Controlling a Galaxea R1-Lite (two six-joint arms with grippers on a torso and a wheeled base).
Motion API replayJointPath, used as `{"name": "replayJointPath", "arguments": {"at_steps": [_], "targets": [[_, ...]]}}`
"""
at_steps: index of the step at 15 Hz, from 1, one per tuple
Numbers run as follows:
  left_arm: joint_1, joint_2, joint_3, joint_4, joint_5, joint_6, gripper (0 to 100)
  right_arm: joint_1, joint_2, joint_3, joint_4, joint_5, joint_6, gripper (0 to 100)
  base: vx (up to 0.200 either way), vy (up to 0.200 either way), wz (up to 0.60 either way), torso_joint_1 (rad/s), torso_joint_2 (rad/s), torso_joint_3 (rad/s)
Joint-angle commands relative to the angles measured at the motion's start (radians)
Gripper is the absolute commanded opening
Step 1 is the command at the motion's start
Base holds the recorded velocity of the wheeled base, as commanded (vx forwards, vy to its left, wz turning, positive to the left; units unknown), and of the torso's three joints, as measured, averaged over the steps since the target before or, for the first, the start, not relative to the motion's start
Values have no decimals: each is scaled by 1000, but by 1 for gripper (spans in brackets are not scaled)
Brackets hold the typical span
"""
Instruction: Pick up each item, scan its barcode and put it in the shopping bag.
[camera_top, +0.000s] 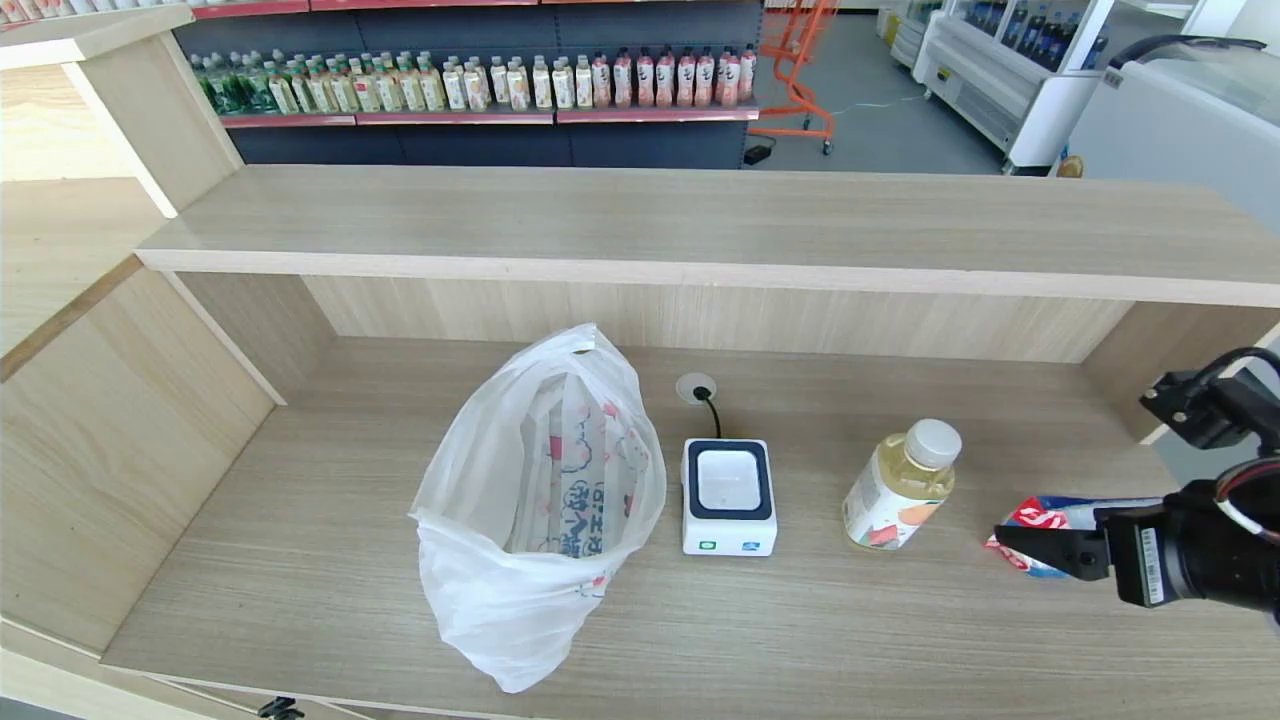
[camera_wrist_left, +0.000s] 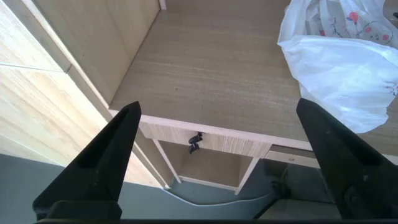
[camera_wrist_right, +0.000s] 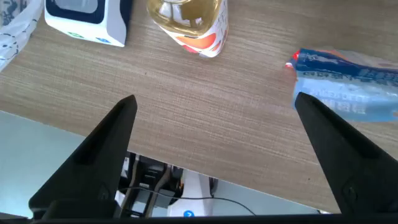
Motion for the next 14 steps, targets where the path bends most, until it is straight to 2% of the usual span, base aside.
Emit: {"name": "replayJointPath", "arguments": {"at_steps": [1,4,7,11,14], "targets": [[0,2,0,0,1,0,100,65,162,5,-29,1,1,100,0,0,0,0,0,0],[0,2,0,0,1,0,100,79,210,34,-83,-8,-6,100,0,0,0,0,0,0],[0,2,0,0,1,0,100,85,278,91,-240,-98,-4,100,0,0,0,0,0,0],[0,2,0,0,1,0,100,139,348,161,-447,-104,-4,100,0,0,0,0,0,0],[0,2,0,0,1,0,100,146,400,161,-546,-112,-6,100,0,0,0,0,0,0]]}}
